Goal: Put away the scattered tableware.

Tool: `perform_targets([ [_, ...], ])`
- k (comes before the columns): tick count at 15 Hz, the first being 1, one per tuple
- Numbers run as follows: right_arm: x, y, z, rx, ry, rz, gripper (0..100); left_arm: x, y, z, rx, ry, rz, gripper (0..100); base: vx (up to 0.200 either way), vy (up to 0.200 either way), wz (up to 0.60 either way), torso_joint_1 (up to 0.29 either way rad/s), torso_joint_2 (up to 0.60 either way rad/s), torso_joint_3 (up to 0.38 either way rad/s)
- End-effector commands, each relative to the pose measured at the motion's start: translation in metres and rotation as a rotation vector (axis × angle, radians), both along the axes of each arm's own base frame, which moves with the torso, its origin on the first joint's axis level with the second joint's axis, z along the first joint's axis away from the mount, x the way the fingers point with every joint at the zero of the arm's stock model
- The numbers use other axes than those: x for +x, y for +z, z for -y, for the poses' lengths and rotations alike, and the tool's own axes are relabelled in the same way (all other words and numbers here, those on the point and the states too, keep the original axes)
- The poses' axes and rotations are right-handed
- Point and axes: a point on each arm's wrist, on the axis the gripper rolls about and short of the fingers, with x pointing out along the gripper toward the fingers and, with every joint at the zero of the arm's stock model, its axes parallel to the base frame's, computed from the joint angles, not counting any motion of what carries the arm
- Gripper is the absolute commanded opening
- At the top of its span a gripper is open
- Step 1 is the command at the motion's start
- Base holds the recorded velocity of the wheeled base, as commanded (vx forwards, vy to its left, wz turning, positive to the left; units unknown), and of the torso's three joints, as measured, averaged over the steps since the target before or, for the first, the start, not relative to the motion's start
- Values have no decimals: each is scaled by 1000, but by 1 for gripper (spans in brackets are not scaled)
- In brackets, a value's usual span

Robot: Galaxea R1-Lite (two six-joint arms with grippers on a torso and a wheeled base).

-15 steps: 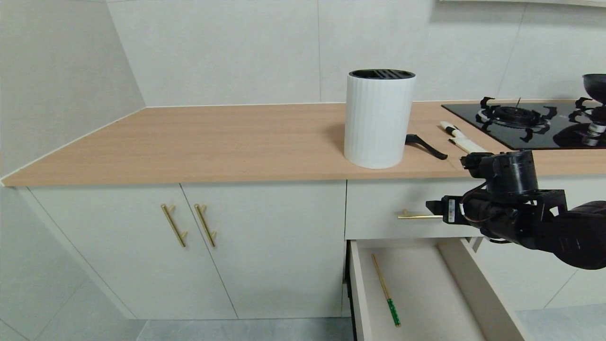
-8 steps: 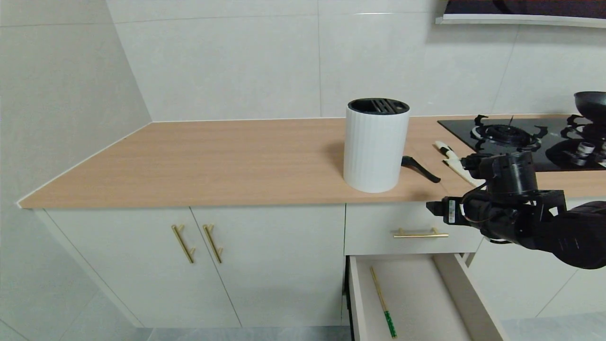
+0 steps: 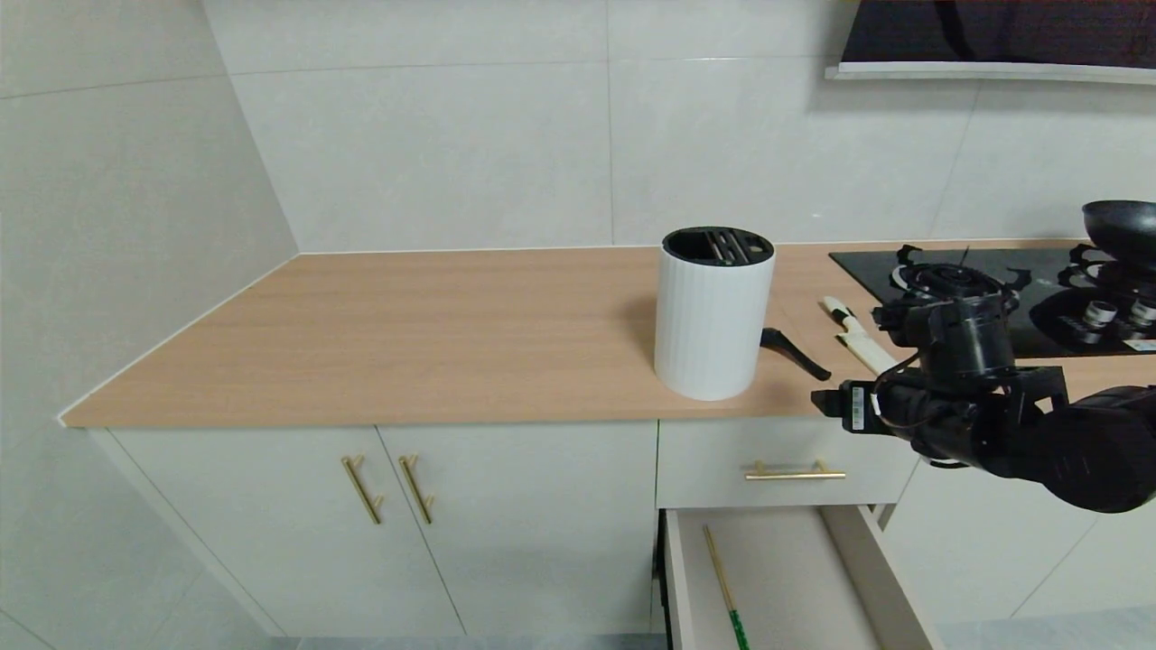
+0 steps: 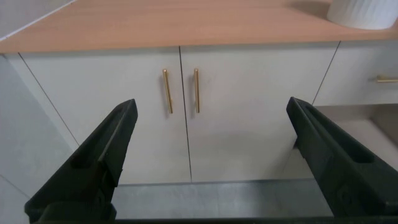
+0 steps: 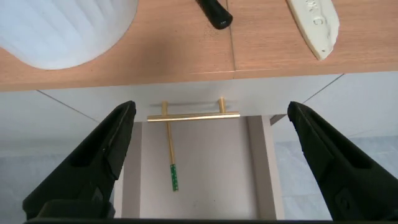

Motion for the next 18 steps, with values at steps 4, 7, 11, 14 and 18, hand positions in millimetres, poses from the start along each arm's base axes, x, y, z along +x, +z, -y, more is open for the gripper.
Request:
perform_targets([
  [4, 17, 6, 17, -8, 55, 9, 100, 0, 0, 0, 0, 0, -2, 100, 0, 0, 0, 0, 0, 0],
  [7, 42, 6, 37, -23, 141, 17, 100, 0, 0, 0, 0, 0, -2, 100, 0, 0, 0, 0, 0, 0],
  [11, 78, 1, 37, -15, 247, 46, 100, 0, 0, 0, 0, 0, -2, 100, 0, 0, 0, 0, 0, 0],
  [14, 97, 4, 31, 0, 356, 89, 100, 0, 0, 0, 0, 0, -2, 100, 0, 0, 0, 0, 0, 0],
  [18, 119, -16, 34, 14, 366, 99, 100, 0, 0, 0, 0, 0, -2, 100, 0, 0, 0, 0, 0, 0],
])
